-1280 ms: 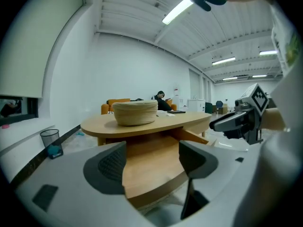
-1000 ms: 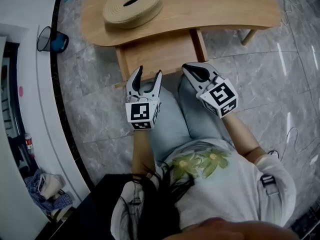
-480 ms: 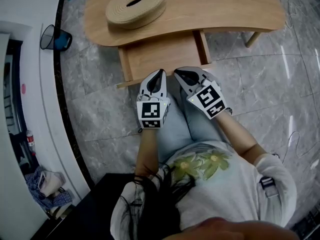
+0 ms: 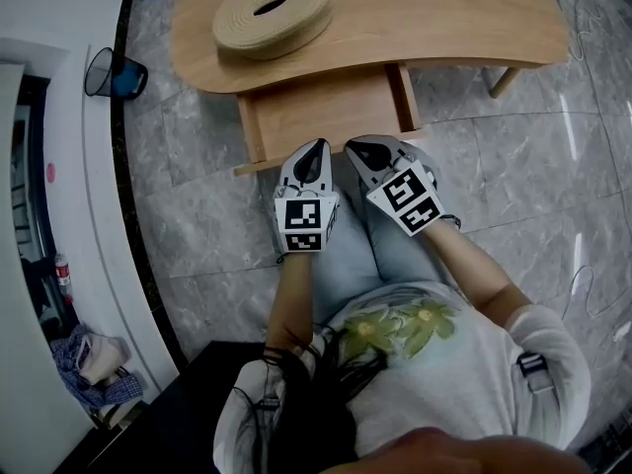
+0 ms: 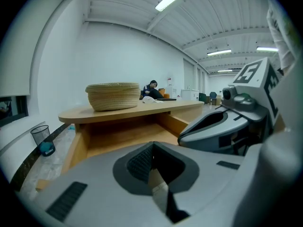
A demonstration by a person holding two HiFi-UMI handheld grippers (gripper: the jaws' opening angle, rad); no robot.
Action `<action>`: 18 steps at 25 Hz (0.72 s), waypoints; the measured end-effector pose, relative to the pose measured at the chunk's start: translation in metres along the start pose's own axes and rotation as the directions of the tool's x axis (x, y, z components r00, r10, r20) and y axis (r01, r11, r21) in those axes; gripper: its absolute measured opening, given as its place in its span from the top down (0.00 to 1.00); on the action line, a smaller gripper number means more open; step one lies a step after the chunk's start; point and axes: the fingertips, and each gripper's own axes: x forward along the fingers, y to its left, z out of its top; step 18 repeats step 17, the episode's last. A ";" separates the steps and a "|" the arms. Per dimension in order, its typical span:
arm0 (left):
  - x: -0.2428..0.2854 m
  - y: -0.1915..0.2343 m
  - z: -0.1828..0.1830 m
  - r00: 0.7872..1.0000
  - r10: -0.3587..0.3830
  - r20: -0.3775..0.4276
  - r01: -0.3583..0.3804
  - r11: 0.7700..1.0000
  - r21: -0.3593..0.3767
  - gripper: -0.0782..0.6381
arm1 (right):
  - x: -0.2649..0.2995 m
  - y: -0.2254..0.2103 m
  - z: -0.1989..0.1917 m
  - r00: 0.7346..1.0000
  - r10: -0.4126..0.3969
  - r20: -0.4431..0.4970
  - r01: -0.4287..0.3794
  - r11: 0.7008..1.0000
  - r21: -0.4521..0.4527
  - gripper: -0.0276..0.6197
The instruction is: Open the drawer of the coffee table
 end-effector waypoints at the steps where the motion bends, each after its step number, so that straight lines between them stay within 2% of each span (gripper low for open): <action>1: 0.000 0.000 0.000 1.000 -0.001 0.001 0.001 1.000 -0.001 0.87 | 0.000 0.000 0.000 1.000 0.000 0.001 0.000 1.000 0.000 0.95; 18: -0.001 0.001 0.000 1.000 -0.012 0.004 0.012 1.000 -0.006 0.87 | 0.001 0.000 0.001 1.000 -0.003 0.005 0.003 1.000 -0.002 0.95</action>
